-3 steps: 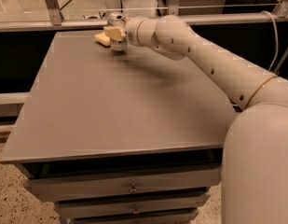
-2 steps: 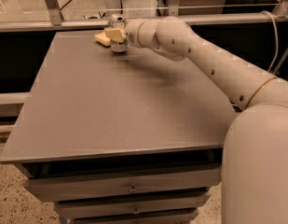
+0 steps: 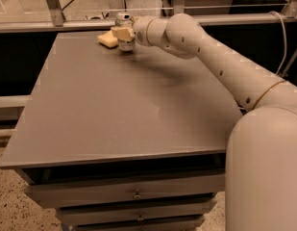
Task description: Move 7up can near sponge
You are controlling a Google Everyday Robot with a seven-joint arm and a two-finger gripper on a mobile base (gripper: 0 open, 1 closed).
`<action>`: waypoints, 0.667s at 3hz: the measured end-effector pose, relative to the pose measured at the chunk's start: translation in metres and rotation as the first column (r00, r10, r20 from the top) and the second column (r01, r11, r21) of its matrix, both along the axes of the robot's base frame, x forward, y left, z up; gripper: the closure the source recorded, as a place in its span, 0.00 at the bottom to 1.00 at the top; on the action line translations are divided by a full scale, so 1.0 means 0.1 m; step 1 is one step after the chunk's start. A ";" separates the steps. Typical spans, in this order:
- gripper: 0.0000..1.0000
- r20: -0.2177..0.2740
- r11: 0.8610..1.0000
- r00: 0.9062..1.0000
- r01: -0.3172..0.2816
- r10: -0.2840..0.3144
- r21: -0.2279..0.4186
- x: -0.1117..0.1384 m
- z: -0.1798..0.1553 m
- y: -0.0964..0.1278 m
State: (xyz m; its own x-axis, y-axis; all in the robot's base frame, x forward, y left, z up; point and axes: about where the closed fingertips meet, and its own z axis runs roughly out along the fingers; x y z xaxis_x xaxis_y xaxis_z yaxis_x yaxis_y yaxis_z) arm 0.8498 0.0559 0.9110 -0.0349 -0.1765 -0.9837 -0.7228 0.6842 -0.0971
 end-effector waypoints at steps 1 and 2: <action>0.15 0.037 0.998 0.999 -0.015 0.017 -0.054 0.04 0.06 -0.11; 0.00 0.048 0.996 0.998 -0.023 0.027 -0.083 0.07 0.03 -0.20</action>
Offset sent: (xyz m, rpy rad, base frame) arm 0.0109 -0.0383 0.0001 -0.1187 -0.0644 0.0269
